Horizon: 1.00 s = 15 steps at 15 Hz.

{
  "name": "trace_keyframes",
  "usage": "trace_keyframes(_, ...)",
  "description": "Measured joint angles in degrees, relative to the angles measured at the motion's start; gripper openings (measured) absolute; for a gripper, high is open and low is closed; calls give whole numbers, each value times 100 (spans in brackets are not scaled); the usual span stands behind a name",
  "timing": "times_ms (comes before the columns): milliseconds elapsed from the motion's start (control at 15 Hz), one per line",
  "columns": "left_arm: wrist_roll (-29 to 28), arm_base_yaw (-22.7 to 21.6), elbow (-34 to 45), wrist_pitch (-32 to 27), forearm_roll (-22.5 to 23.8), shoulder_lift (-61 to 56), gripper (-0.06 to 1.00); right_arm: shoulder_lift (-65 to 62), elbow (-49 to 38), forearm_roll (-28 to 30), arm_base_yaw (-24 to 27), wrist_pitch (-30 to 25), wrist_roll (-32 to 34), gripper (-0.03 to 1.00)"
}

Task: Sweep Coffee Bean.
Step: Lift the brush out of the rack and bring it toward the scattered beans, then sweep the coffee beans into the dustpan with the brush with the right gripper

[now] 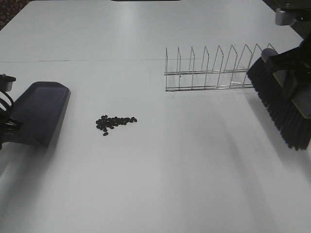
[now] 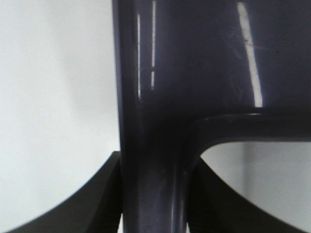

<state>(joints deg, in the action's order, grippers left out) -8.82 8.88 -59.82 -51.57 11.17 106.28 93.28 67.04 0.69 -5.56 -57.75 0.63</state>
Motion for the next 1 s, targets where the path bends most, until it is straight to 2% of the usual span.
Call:
trace_keyframes(67,-69,52,-155,-74,160,0,33,0,-6,69,-269,160,46,31)
trace_keyframes(133,-189,355,-556,-395,476,155,33,40,17,338,-859,378,338,31)
trace_keyframes(333,-298,882,-963,-922,808,642,33,378,246,819,-1478,155,596,31)
trace_keyframes(533,-413,1266,-1381,-1049,1003,985,33,796,768,1129,-1862,-269,647,31)
trace_keyframes(733,-510,1524,-1478,-1083,1117,1266,33,1169,1180,1249,-2045,-384,647,31)
trace_keyframes(1000,-642,1633,-1501,-1283,1180,1587,33,1845,1851,1415,-2401,-493,647,31)
